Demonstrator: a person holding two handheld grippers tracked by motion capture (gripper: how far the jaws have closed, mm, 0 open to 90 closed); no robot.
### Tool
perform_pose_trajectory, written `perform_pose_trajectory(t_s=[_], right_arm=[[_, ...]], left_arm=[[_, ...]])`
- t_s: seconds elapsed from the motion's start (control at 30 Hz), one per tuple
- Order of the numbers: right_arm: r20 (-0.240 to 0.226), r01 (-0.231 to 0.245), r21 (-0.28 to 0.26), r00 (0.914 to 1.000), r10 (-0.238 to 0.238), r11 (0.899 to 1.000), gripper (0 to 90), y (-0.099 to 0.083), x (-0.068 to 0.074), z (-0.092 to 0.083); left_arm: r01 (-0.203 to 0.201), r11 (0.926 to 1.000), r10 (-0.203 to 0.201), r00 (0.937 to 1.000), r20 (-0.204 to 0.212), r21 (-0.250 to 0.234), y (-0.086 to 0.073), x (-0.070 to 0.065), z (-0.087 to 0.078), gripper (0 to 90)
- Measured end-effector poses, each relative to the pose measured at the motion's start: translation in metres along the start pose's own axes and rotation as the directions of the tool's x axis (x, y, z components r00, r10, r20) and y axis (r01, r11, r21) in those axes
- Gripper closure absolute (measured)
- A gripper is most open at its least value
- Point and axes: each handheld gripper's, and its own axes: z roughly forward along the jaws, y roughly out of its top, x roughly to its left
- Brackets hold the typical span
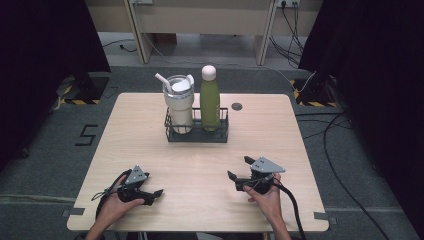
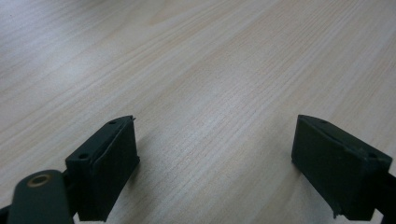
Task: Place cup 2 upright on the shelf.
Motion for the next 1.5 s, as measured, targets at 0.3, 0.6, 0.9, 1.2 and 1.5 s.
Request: perform_pose_trajectory(t_s=[0.3,0.6,0.9,1.2,1.5], right_arm=[[-0.016,-0.014,0.011,0.9998,0.015,1.000,15.1,-0.007,0.003,-0.005],[-0.010,-0.024,0.040,0.9996,0.024,0.999,15.0,-0.013,0.010,-0.011],[0.009,-0.047,0.067,0.9989,0.047,0.997,15.1,-0.021,0.012,-0.016],[0.013,-0.056,0.087,0.9984,0.055,0.995,15.1,-0.027,0.015,-0.021],[0.019,-0.046,0.114,0.9989,0.044,0.992,15.1,-0.034,0.016,-0.025]], left_arm=[[0.001,1.0000,-0.001,1.0000,0.000,0.000,0.000,0.000,0.000,13.4],[0.001,1.0000,-0.001,1.0000,0.000,-0.001,0.000,0.000,0.000,13.4],[0.000,1.0000,0.000,1.0000,0.000,0.000,0.000,0.000,0.000,13.4],[0.000,1.0000,0.000,1.0000,0.000,0.000,0.000,0.000,0.000,13.4],[0.001,1.0000,-0.001,1.0000,0.000,0.000,0.000,0.000,0.000,13.4]])
